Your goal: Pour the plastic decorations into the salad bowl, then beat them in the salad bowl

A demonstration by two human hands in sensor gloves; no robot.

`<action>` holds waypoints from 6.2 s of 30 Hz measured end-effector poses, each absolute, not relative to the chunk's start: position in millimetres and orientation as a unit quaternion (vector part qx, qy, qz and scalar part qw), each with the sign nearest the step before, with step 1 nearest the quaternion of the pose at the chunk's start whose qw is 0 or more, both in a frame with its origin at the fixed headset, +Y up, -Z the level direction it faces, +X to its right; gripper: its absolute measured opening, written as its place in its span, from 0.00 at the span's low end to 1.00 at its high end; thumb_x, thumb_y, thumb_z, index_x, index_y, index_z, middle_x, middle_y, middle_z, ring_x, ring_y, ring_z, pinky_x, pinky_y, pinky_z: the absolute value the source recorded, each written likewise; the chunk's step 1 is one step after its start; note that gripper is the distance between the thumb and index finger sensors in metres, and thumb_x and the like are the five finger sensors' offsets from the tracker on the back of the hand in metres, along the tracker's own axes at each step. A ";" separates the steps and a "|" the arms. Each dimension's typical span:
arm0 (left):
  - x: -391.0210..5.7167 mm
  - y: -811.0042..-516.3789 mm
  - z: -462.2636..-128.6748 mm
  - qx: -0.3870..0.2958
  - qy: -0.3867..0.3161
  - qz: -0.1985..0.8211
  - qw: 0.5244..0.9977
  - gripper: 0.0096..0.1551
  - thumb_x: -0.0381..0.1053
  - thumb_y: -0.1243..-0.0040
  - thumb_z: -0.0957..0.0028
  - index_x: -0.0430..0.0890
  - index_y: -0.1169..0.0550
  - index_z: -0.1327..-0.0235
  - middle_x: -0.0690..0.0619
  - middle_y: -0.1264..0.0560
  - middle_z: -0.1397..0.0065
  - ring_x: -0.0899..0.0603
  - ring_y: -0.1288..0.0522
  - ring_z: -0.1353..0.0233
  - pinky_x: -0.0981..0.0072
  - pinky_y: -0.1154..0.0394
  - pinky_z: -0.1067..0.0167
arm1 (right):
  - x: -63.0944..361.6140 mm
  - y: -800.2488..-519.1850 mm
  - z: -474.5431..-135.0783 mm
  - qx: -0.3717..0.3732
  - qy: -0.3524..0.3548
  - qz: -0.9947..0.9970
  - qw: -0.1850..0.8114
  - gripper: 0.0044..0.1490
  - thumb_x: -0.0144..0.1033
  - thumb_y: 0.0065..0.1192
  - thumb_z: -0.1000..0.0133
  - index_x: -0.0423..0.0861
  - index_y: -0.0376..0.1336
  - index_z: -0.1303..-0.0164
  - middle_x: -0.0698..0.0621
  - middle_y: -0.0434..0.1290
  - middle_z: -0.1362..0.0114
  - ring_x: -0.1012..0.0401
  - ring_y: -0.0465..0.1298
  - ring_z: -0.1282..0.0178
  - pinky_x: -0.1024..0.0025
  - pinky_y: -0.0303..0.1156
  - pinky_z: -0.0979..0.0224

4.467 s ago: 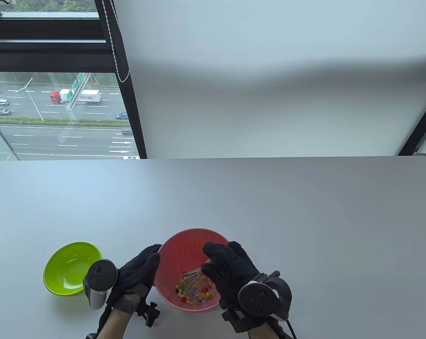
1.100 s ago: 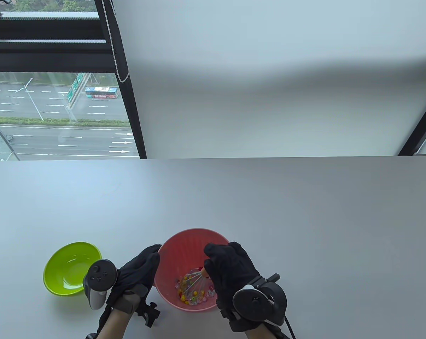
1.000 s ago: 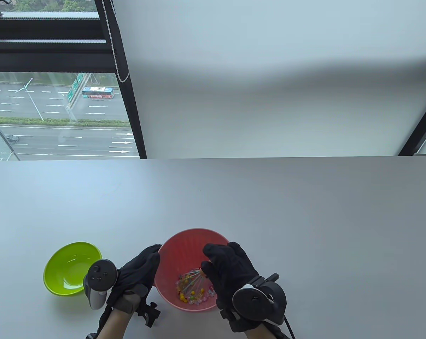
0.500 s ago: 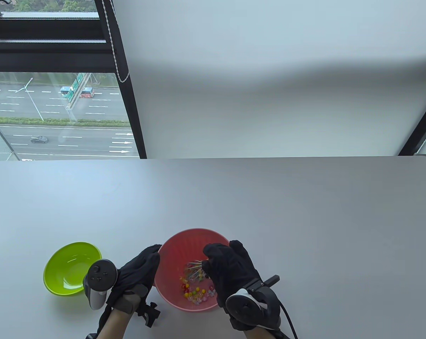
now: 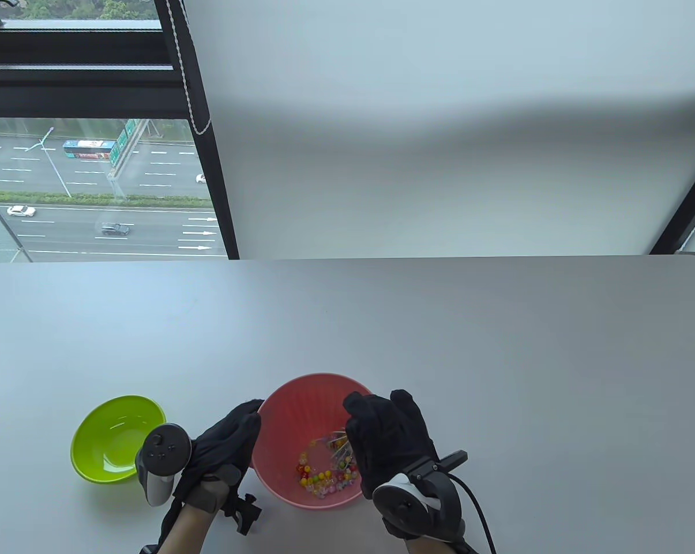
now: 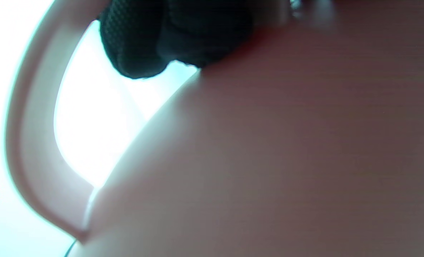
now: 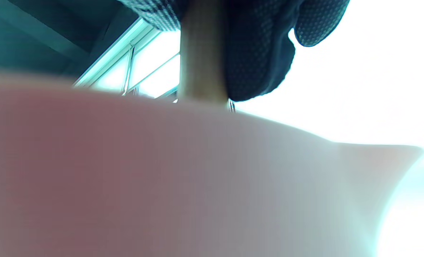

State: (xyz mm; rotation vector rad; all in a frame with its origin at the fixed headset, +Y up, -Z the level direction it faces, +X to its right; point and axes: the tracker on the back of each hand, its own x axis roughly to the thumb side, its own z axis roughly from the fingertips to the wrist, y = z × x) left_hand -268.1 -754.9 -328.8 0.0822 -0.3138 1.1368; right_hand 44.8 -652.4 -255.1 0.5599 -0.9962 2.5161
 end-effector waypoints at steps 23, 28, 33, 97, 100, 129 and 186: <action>-268.1 -755.0 -328.8 0.039 -0.148 0.536 0.830 0.38 0.66 0.54 0.39 0.38 0.25 0.34 0.51 0.19 0.63 0.38 0.22 0.47 0.38 0.38 0.29 | 35.3 -659.3 -260.4 0.234 -0.277 0.885 0.292 0.35 0.51 0.64 0.39 0.58 0.54 0.25 0.58 0.69 0.28 0.59 0.84 0.48 0.52 0.64 0.19; -268.1 -754.9 -328.7 0.039 -0.148 0.536 0.830 0.38 0.67 0.55 0.39 0.38 0.25 0.34 0.51 0.19 0.63 0.38 0.22 0.47 0.38 0.38 0.29 | 32.4 -658.0 -259.0 0.238 -0.284 0.888 0.272 0.41 0.49 0.71 0.43 0.57 0.53 0.23 0.58 0.67 0.27 0.60 0.84 0.45 0.52 0.65 0.19; -268.1 -754.9 -328.8 0.039 -0.148 0.536 0.830 0.38 0.67 0.54 0.39 0.38 0.25 0.34 0.51 0.19 0.63 0.38 0.22 0.47 0.38 0.38 0.29 | 29.1 -660.9 -258.1 0.232 -0.307 0.893 0.232 0.39 0.49 0.69 0.42 0.57 0.52 0.24 0.58 0.67 0.27 0.60 0.84 0.43 0.52 0.64 0.18; -268.2 -754.5 -328.6 0.038 -0.149 0.536 0.830 0.38 0.67 0.54 0.39 0.38 0.25 0.34 0.50 0.19 0.63 0.38 0.22 0.47 0.38 0.38 0.29 | 32.7 -658.7 -256.6 0.211 -0.339 0.897 0.191 0.32 0.50 0.60 0.38 0.56 0.53 0.26 0.58 0.67 0.28 0.60 0.83 0.45 0.51 0.59 0.17; -268.2 -754.7 -328.7 0.038 -0.149 0.536 0.830 0.38 0.67 0.54 0.39 0.38 0.25 0.34 0.51 0.19 0.63 0.38 0.22 0.47 0.38 0.38 0.29 | 34.0 -658.3 -256.5 0.209 -0.344 0.897 0.182 0.31 0.49 0.58 0.37 0.57 0.52 0.25 0.58 0.67 0.29 0.59 0.81 0.46 0.51 0.58 0.16; -268.3 -754.6 -328.6 0.037 -0.149 0.536 0.830 0.38 0.67 0.55 0.39 0.38 0.25 0.34 0.51 0.19 0.63 0.38 0.22 0.47 0.38 0.38 0.29 | 39.4 -657.0 -258.2 0.216 -0.303 0.884 0.284 0.29 0.52 0.53 0.36 0.56 0.53 0.25 0.59 0.70 0.33 0.60 0.81 0.58 0.53 0.62 0.18; -267.7 -755.0 -328.4 0.038 -0.149 0.536 0.830 0.38 0.67 0.55 0.39 0.38 0.25 0.34 0.51 0.19 0.63 0.38 0.22 0.47 0.38 0.38 0.29 | 40.4 -656.1 -259.1 0.212 -0.298 0.884 0.289 0.29 0.51 0.54 0.36 0.56 0.54 0.27 0.58 0.70 0.33 0.60 0.83 0.59 0.56 0.66 0.20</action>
